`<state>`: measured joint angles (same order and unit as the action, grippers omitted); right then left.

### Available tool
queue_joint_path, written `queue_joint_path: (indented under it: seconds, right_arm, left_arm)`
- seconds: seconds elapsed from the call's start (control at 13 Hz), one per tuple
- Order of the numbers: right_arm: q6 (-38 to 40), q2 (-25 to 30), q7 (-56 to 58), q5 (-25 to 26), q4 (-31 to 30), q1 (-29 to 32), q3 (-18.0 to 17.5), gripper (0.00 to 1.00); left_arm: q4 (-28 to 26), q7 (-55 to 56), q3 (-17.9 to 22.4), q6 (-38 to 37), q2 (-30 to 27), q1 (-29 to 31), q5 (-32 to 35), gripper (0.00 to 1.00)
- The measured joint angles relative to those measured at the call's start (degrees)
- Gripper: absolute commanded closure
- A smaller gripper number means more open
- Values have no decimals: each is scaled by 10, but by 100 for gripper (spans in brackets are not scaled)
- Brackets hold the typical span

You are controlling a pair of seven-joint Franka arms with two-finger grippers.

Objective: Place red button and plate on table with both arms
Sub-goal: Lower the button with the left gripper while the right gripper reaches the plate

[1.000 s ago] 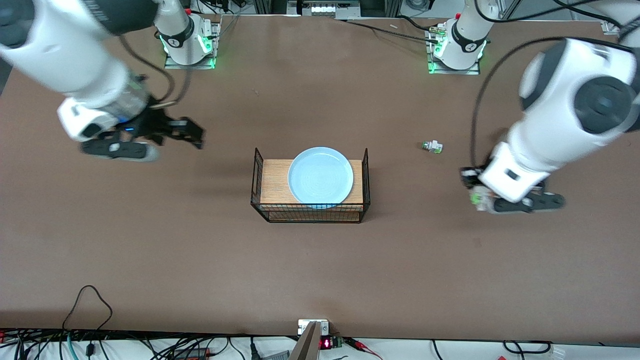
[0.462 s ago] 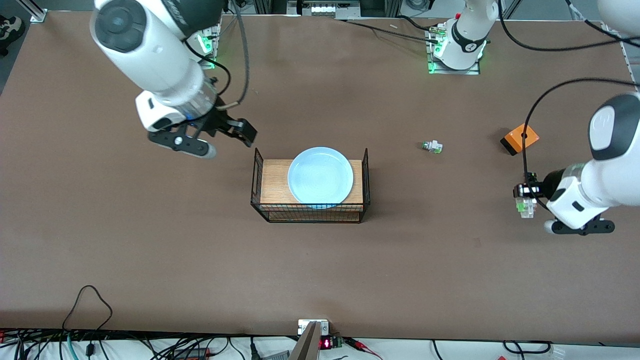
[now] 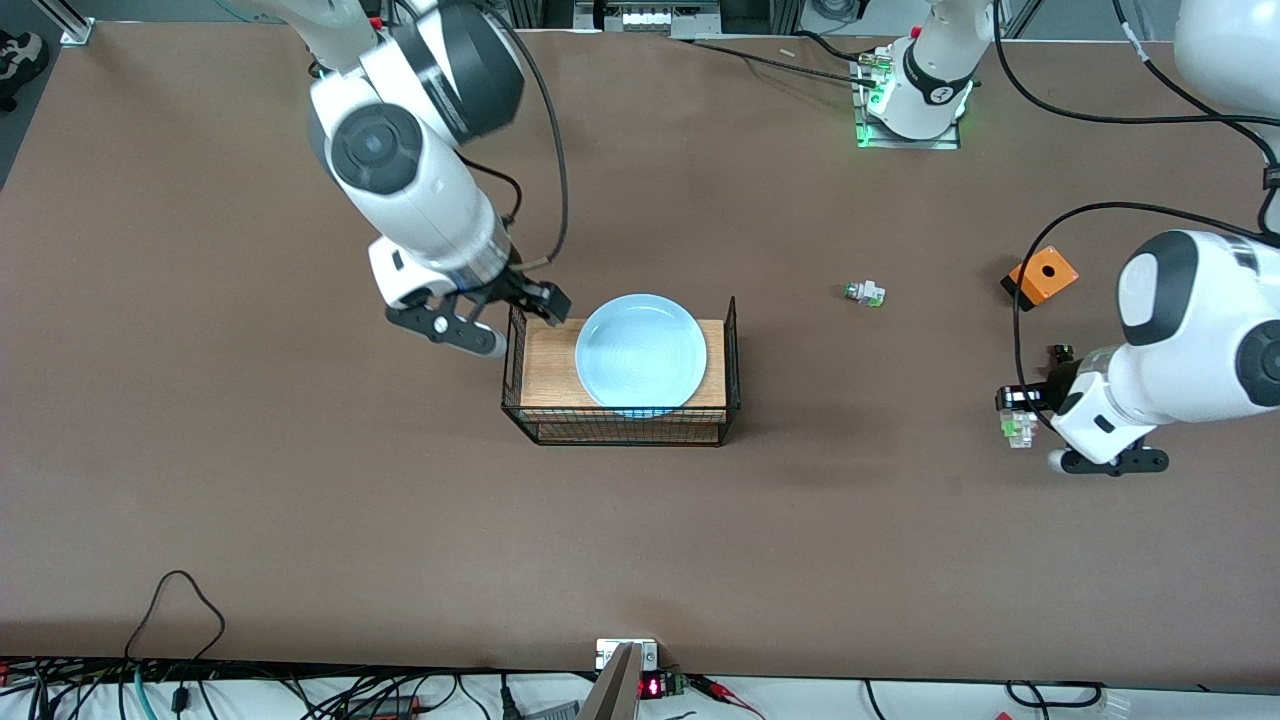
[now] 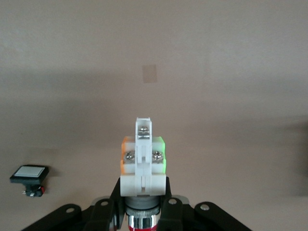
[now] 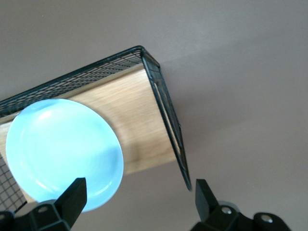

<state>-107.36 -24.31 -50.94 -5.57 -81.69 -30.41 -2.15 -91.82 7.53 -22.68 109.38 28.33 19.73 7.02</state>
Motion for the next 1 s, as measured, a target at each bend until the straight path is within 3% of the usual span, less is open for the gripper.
queue_joint_path:
  seconds: [0.62,1.0]
  right_arm:
    - [-91,-58,-81,0,0,-33,0,0]
    - [-135,-81,-88,0,0,-45,0,0]
  left_arm:
    - [-213,-16,-2,216,-24,47,0,100]
    - [-273,-16,-3,239,-29,47,0,100]
